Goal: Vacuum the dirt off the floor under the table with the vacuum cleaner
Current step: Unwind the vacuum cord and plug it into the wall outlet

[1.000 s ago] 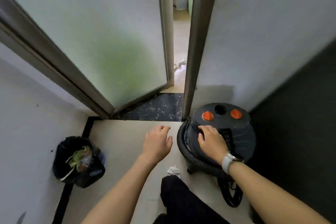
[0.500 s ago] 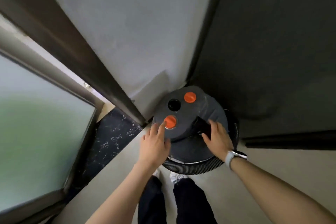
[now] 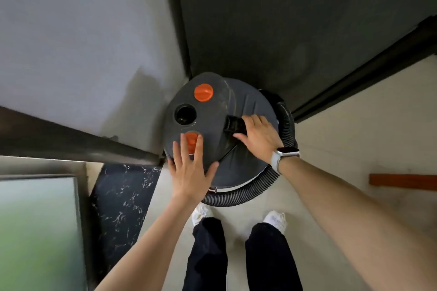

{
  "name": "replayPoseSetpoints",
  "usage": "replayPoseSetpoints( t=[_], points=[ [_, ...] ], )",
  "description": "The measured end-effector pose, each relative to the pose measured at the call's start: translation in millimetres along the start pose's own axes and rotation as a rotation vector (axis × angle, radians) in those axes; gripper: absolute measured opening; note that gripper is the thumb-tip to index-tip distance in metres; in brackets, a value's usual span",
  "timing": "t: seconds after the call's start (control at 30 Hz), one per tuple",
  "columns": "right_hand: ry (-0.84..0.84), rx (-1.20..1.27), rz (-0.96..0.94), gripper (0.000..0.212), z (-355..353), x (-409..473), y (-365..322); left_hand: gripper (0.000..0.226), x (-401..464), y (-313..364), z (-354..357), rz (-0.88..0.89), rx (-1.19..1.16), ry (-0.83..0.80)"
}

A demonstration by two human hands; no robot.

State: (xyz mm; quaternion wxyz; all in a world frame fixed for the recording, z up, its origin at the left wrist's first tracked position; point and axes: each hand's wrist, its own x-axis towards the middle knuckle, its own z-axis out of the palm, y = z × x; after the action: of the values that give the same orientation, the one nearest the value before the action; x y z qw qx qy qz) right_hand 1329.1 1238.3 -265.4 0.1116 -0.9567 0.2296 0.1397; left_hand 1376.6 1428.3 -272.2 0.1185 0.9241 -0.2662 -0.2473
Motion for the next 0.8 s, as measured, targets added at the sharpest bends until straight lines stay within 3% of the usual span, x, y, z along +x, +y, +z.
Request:
replayPoseSetpoints(
  t=[0.2, 0.3, 0.63, 0.8],
  points=[
    [0.021, -0.006, 0.079, 0.054, 13.1, -53.6, 32.4, 0.091, -13.0, 8.5, 37.1, 0.23, 0.188, 0.036],
    [0.129, -0.017, 0.136, 0.049, 26.2, -92.8, 57.5, 0.089, -15.9, 25.6, 51.7, 0.345, 0.188, 0.046],
    [0.232, 0.046, 0.406, 0.062, 63.7, -228.3, 153.0, 0.08, -50.5, 115.6, 112.1, 0.716, 0.312, -0.147],
    [0.288, 0.135, 0.595, 0.072, 70.6, -280.6, 202.7, 0.082, -49.6, 193.7, 132.5, 0.899, 0.437, -0.256]
  ],
)
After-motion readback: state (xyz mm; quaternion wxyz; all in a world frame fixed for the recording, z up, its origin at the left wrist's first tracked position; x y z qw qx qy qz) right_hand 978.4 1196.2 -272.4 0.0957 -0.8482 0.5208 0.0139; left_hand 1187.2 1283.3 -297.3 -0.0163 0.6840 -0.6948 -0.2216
